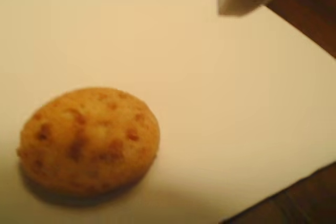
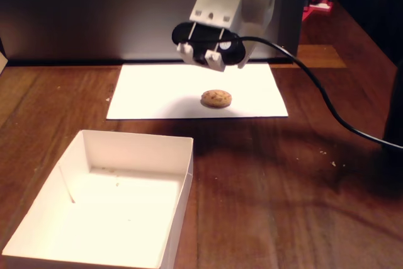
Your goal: Grasp a mini cookies block and put it in the white box.
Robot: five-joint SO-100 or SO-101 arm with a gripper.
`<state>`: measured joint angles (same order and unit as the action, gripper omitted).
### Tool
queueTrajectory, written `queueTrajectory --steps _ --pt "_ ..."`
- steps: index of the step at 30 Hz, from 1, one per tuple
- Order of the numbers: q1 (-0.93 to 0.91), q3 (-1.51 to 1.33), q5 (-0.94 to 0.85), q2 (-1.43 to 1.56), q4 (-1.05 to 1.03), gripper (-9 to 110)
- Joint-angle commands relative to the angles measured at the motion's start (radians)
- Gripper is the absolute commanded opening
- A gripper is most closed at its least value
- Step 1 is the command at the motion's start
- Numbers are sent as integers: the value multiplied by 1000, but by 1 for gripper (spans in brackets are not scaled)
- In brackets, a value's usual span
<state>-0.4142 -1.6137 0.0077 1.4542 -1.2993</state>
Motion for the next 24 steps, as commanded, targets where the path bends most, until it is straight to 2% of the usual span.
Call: queueTrajectory --steps 1,24 --pt "-26 28 11 11 23 28" --pt "-35 12 12 -143 81 34"
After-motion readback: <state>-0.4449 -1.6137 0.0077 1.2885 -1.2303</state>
